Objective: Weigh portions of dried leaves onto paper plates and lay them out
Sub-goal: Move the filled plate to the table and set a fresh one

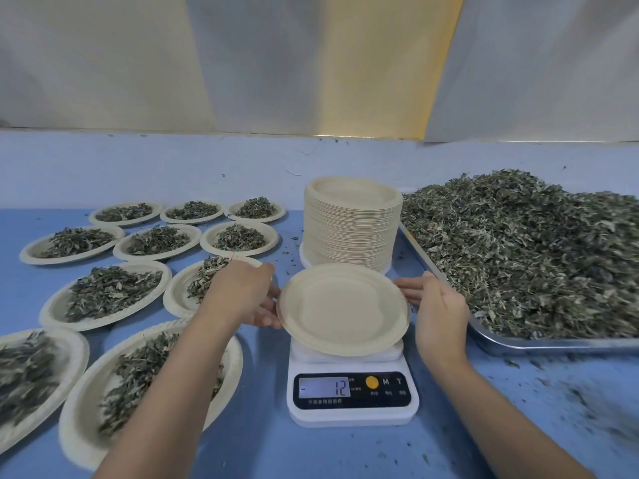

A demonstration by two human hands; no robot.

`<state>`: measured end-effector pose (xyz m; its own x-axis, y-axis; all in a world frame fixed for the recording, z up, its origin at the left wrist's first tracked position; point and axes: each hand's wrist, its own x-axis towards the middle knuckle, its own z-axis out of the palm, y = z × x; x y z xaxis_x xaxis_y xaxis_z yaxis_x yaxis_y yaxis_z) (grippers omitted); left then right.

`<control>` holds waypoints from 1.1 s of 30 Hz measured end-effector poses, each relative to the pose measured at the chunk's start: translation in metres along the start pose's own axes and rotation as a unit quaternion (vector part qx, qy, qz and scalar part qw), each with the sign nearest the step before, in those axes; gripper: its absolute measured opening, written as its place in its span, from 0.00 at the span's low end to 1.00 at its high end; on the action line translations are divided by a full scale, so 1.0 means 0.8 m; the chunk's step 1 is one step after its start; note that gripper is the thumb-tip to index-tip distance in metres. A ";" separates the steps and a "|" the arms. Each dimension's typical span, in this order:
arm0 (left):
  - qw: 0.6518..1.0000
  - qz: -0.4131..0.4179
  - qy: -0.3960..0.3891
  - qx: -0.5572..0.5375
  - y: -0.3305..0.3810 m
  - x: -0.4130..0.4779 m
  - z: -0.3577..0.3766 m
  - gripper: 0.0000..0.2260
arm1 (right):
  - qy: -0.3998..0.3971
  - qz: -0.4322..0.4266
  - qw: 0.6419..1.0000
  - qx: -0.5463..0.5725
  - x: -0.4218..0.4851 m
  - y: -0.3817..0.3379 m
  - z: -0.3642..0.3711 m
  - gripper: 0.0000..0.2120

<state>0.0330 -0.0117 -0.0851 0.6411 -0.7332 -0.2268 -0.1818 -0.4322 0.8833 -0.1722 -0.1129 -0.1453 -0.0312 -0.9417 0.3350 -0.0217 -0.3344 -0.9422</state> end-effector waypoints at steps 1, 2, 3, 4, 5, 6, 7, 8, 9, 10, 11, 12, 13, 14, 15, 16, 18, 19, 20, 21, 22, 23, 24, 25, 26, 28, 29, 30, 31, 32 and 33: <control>1.000 -0.002 0.000 0.005 0.000 0.000 0.000 0.18 | 0.000 0.004 1.000 -0.004 0.000 0.002 0.000 0.22; 1.000 -0.004 0.000 0.009 0.000 0.001 0.000 0.18 | 0.001 0.007 1.000 -0.009 0.001 0.004 0.001 0.22; 1.000 -0.004 0.000 0.014 -0.001 0.001 0.001 0.17 | 0.002 0.008 1.000 -0.014 0.001 0.006 0.001 0.22; 1.000 -0.003 0.000 0.022 -0.001 0.000 0.001 0.17 | 0.002 0.010 1.000 -0.019 0.001 0.007 0.001 0.22; 0.999 0.001 0.000 0.032 -0.002 0.000 0.002 0.16 | 0.002 0.012 1.000 -0.020 0.002 0.009 0.001 0.22; 0.999 0.006 0.002 0.041 -0.003 0.000 0.002 0.16 | 0.001 0.015 1.000 -0.021 0.002 0.010 0.002 0.22; 0.999 0.012 0.006 0.049 -0.004 0.000 0.002 0.16 | 0.000 0.017 1.000 -0.022 0.003 0.011 0.002 0.21; 0.998 0.018 0.012 0.056 -0.005 0.001 0.003 0.15 | 0.000 0.020 1.000 -0.022 0.003 0.012 0.002 0.21; 0.997 0.027 0.021 0.064 -0.006 0.001 0.003 0.15 | -0.001 0.023 1.000 -0.021 0.003 0.013 0.002 0.21; 0.995 0.042 0.034 0.079 -0.006 0.002 0.004 0.15 | 0.000 0.025 1.000 -0.019 0.004 0.013 0.002 0.21; 0.991 0.065 0.052 0.103 -0.007 0.002 0.006 0.15 | -0.001 0.026 1.000 -0.017 0.004 0.014 0.002 0.20; 0.984 0.093 0.073 0.132 -0.008 0.002 0.008 0.14 | -0.001 0.025 1.000 -0.014 0.004 0.014 0.001 0.20; 0.975 0.125 0.095 0.158 -0.008 0.001 0.011 0.12 | -0.001 0.026 1.000 -0.006 0.005 0.013 0.001 0.20; 0.967 0.154 0.114 0.170 -0.008 -0.001 0.014 0.11 | 0.000 0.025 1.000 0.005 0.005 0.010 0.001 0.20; 0.961 0.181 0.128 0.166 -0.006 -0.003 0.016 0.10 | 0.002 0.021 1.000 0.017 0.005 0.008 0.001 0.19; 0.957 0.203 0.142 0.151 -0.003 -0.005 0.019 0.10 | 0.005 0.014 1.000 0.025 0.007 0.005 0.000 0.19; 0.950 0.241 0.164 0.111 0.006 -0.010 0.026 0.10 | 0.007 -0.001 0.999 0.031 0.013 -0.002 -0.003 0.19; 0.948 0.257 0.165 0.084 0.012 -0.014 0.031 0.10 | 0.005 -0.002 0.999 0.036 0.018 -0.006 -0.007 0.18; 0.948 0.272 0.159 0.049 0.019 -0.018 0.038 0.10 | 0.002 0.003 0.999 0.044 0.024 -0.010 -0.011 0.18; 0.949 0.282 0.143 0.010 0.026 -0.023 0.045 0.10 | -0.001 0.011 0.998 0.055 0.032 -0.015 -0.016 0.17; 0.950 0.286 0.121 -0.029 0.033 -0.026 0.053 0.11 | -0.002 0.017 0.998 0.068 0.039 -0.019 -0.022 0.16; 0.952 0.286 0.096 -0.061 0.040 -0.030 0.062 0.11 | 0.000 0.020 0.997 0.078 0.046 -0.022 -0.028 0.15; 0.952 0.284 0.072 -0.084 0.046 -0.032 0.072 0.11 | 0.004 0.020 0.997 0.077 0.054 -0.024 -0.036 0.15; 0.952 0.283 0.053 -0.100 0.052 -0.034 0.082 0.11 | 0.007 0.018 0.998 0.063 0.061 -0.026 -0.044 0.13; 0.951 0.285 0.037 -0.112 0.058 -0.036 0.093 0.11 | 0.008 0.014 1.000 0.024 0.070 -0.026 -0.054 0.11; 0.946 0.294 0.016 -0.134 0.070 -0.040 0.111 0.11 | -0.029 -0.004 0.985 -0.172 0.092 -0.024 -0.076 0.11; 0.943 0.298 0.006 -0.145 0.076 -0.043 0.120 0.12 | -0.071 0.002 0.954 -0.291 0.102 -0.021 -0.088 0.18; 0.941 0.300 -0.003 -0.155 0.082 -0.045 0.127 0.12 | -0.120 0.027 0.916 -0.383 0.112 -0.018 -0.098 0.26; 0.939 0.300 -0.010 -0.164 0.087 -0.046 0.133 0.13 | -0.170 0.071 0.881 -0.435 0.117 -0.016 -0.107 0.34; 0.938 0.299 -0.017 -0.173 0.092 -0.047 0.139 0.13 | -0.222 0.124 0.850 -0.460 0.118 -0.014 -0.113 0.39; 0.937 0.297 -0.021 -0.181 0.096 -0.047 0.145 0.13 | -0.271 0.171 0.819 -0.476 0.117 -0.010 -0.117 0.42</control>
<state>-0.0916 -0.0780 -0.0562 0.4749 -0.8118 0.3397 -0.2281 0.2593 0.9385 -0.2684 -0.1951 -0.1056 0.2445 -0.9385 -0.2437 -0.8813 -0.1103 -0.4594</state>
